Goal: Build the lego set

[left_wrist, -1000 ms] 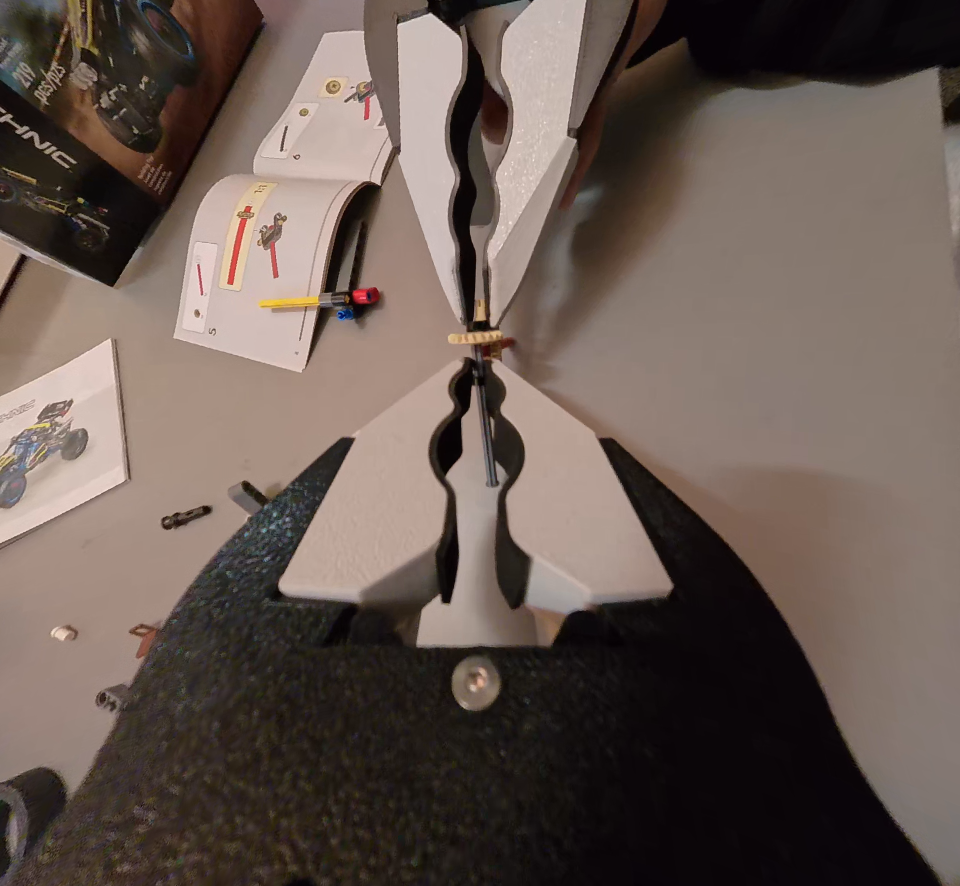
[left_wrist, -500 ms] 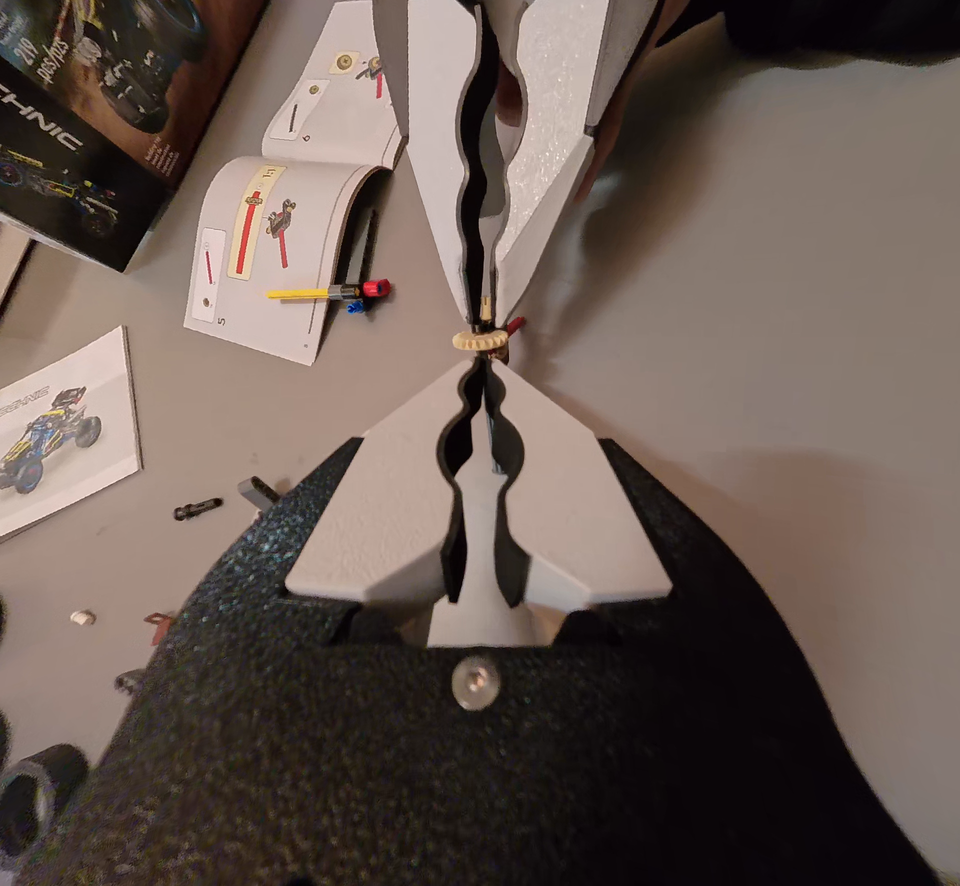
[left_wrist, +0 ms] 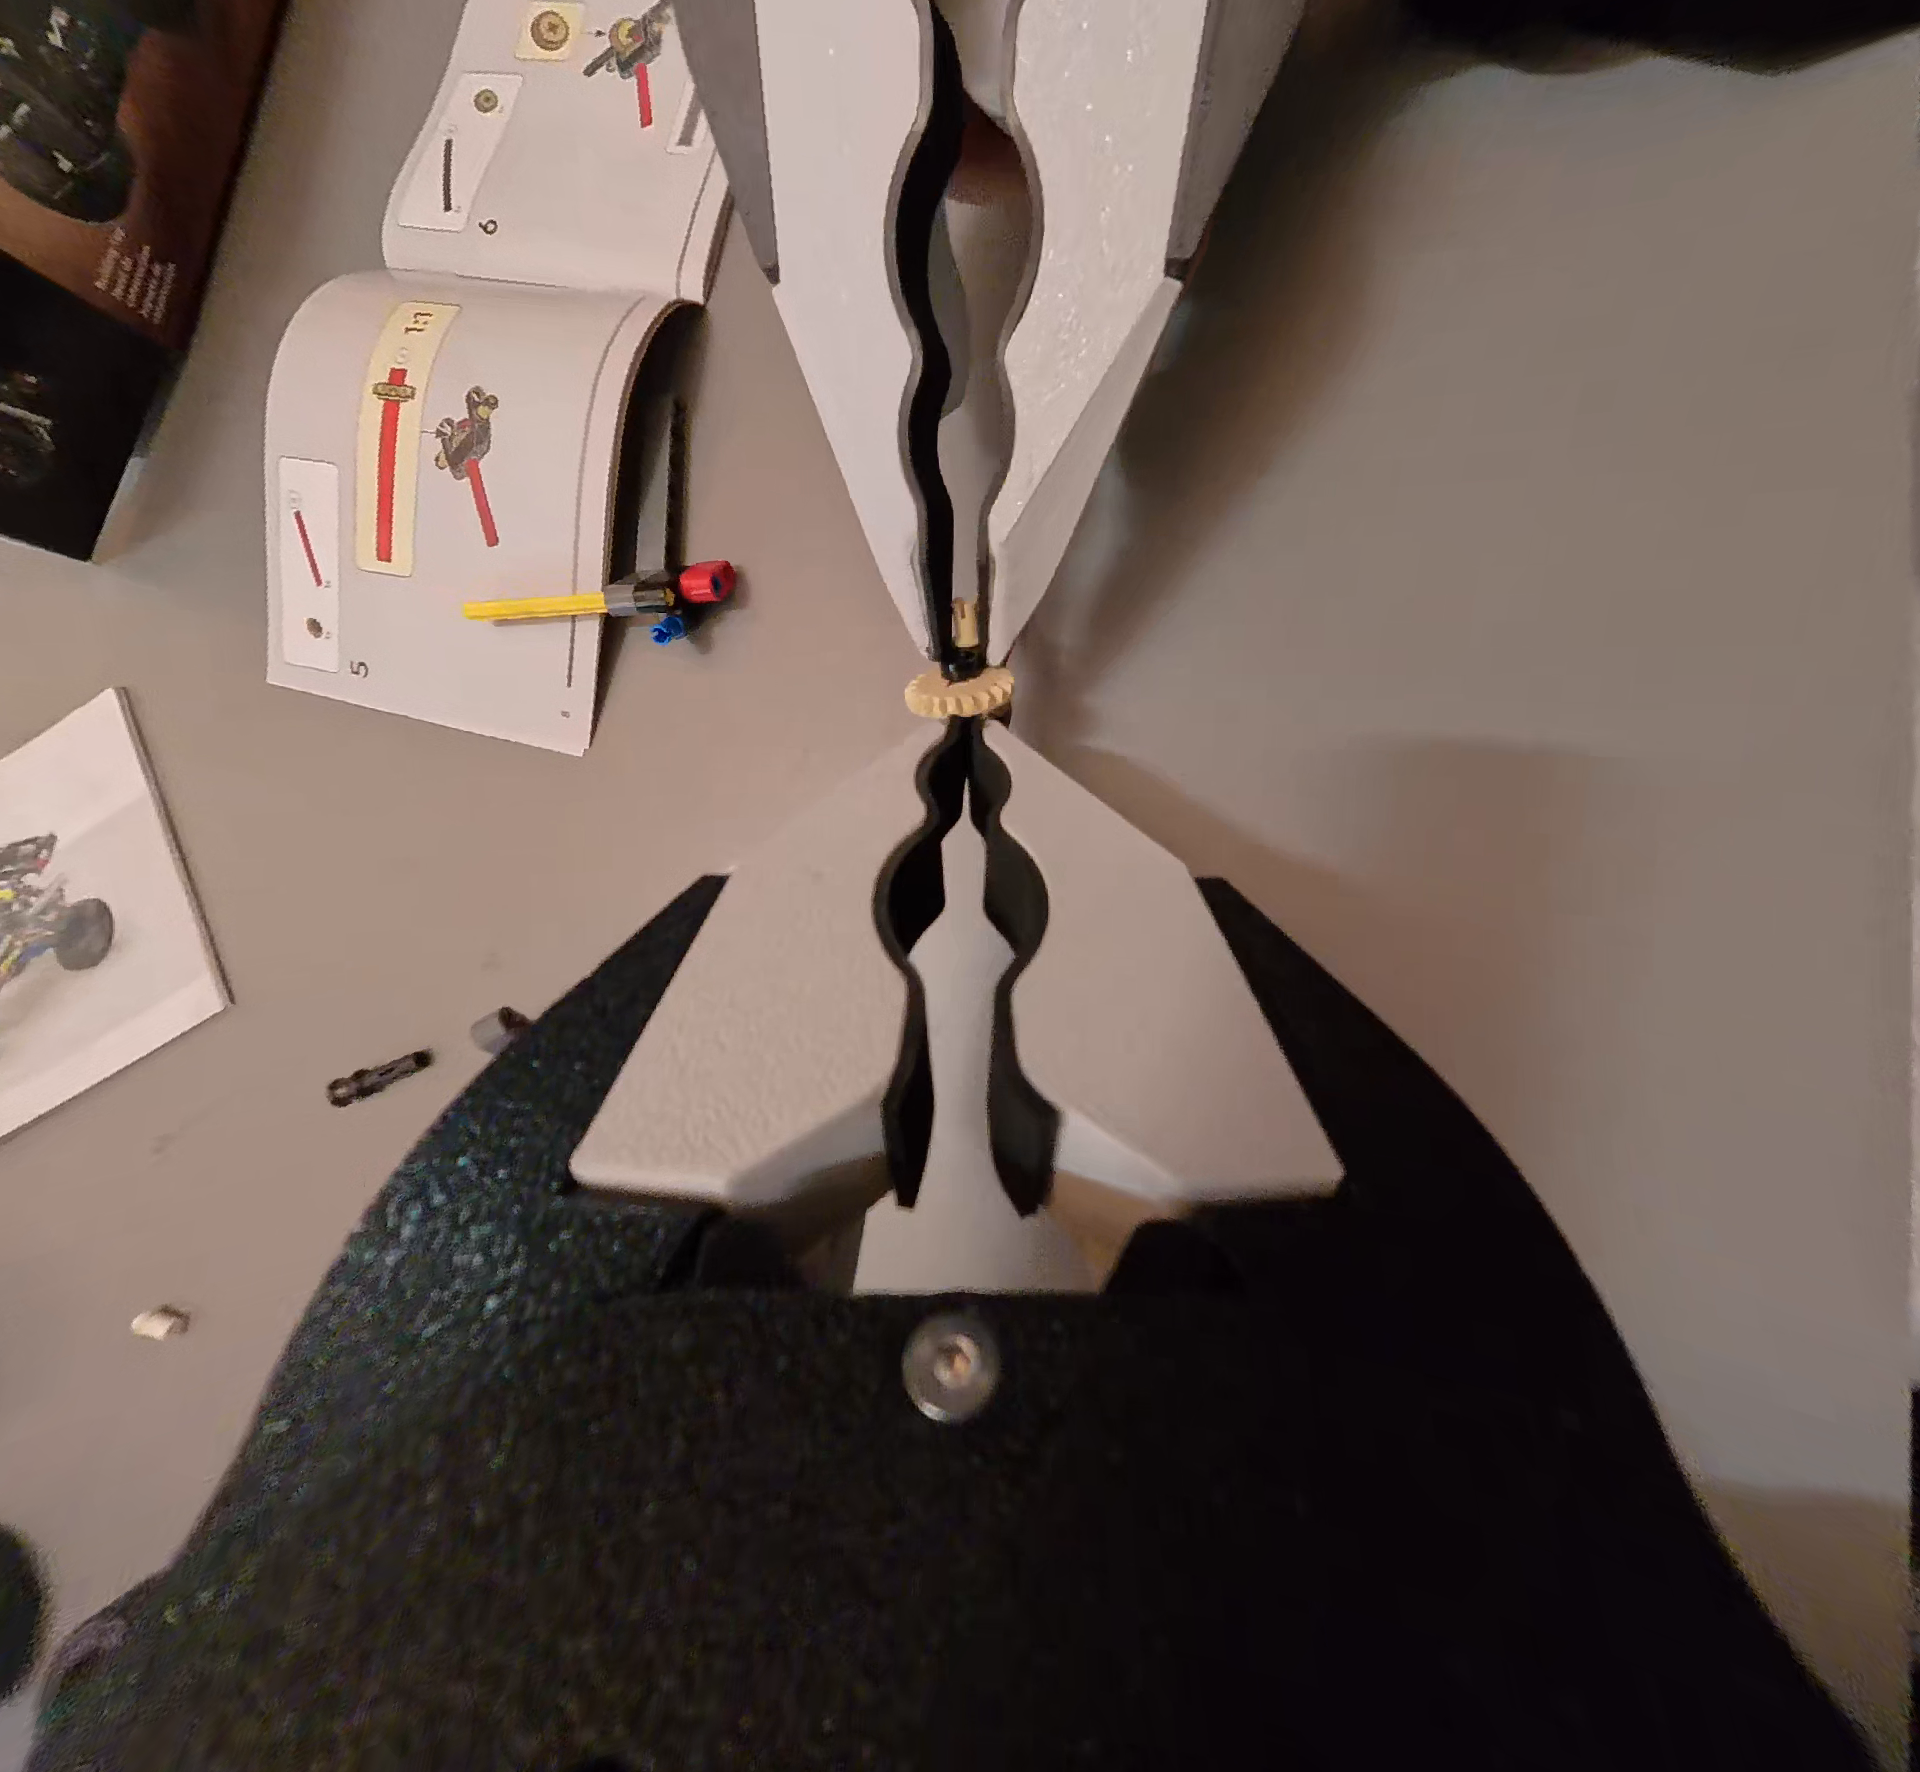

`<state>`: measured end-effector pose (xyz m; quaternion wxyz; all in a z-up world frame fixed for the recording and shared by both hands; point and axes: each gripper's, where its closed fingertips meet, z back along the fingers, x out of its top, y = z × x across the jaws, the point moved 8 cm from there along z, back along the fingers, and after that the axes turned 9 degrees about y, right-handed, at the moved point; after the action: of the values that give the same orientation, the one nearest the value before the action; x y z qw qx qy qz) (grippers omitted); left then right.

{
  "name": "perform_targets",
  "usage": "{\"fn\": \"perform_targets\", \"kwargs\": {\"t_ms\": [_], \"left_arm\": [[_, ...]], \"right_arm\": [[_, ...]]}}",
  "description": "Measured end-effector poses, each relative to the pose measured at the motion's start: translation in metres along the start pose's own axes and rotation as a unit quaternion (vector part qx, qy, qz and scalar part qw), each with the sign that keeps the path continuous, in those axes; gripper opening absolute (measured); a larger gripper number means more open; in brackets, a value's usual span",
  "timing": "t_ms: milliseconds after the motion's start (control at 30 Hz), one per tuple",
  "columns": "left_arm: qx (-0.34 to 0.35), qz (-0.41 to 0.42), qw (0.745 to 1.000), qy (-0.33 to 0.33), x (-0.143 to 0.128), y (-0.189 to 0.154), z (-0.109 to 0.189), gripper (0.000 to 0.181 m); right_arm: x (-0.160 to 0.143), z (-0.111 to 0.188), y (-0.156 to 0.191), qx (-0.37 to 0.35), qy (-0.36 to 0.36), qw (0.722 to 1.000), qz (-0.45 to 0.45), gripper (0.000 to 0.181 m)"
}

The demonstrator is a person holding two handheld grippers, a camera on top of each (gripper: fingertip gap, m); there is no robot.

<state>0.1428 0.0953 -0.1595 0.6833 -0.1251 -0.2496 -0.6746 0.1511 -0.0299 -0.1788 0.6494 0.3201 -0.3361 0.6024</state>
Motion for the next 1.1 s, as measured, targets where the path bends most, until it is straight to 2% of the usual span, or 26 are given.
{"fn": "perform_targets", "kwargs": {"t_ms": [167,233,300,400,467,600,700,767,933,1100], "left_arm": [[-0.003,0.074,0.995,-0.063,-0.003,0.005,-0.003,0.001],[0.011,0.107,0.988,-0.108,-0.004,0.006,0.001,0.018],[0.041,0.134,0.976,-0.166,-0.005,0.008,0.011,0.029],[0.094,0.153,0.955,-0.237,-0.007,0.006,0.026,0.027],[0.131,0.136,0.953,-0.238,-0.008,0.001,0.03,0.023],[0.193,0.089,0.95,-0.229,-0.004,-0.005,0.031,0.019],[0.243,0.045,0.946,-0.211,-0.005,-0.006,0.03,0.015],[0.268,0.013,0.937,-0.224,-0.003,-0.009,0.031,0.013],[0.304,-0.034,0.927,-0.218,0.0,-0.016,0.031,0.004],[0.298,-0.046,0.927,-0.222,0.003,-0.017,0.033,0.002]], "right_arm": [[-0.002,0.006,-0.007,0.002,-0.011,1.0,-0.022,0.005],[-0.004,0.014,-0.01,0.006,-0.033,0.999,-0.037,0.005],[-0.005,0.025,-0.016,0.009,-0.068,0.996,-0.061,0.005],[-0.005,0.04,-0.027,0.041,-0.155,0.979,-0.123,0.005],[-0.005,0.047,-0.031,0.069,-0.204,0.964,-0.156,0.005],[-0.004,0.046,-0.032,0.122,-0.254,0.938,-0.202,0.005],[-0.003,0.042,-0.032,0.154,-0.269,0.92,-0.239,0.005],[-0.005,0.039,-0.032,0.172,-0.272,0.909,-0.264,0.005],[-0.003,0.034,-0.028,0.207,-0.272,0.894,-0.29,0.005],[-0.004,0.033,-0.027,0.227,-0.274,0.881,-0.312,0.004]]}}
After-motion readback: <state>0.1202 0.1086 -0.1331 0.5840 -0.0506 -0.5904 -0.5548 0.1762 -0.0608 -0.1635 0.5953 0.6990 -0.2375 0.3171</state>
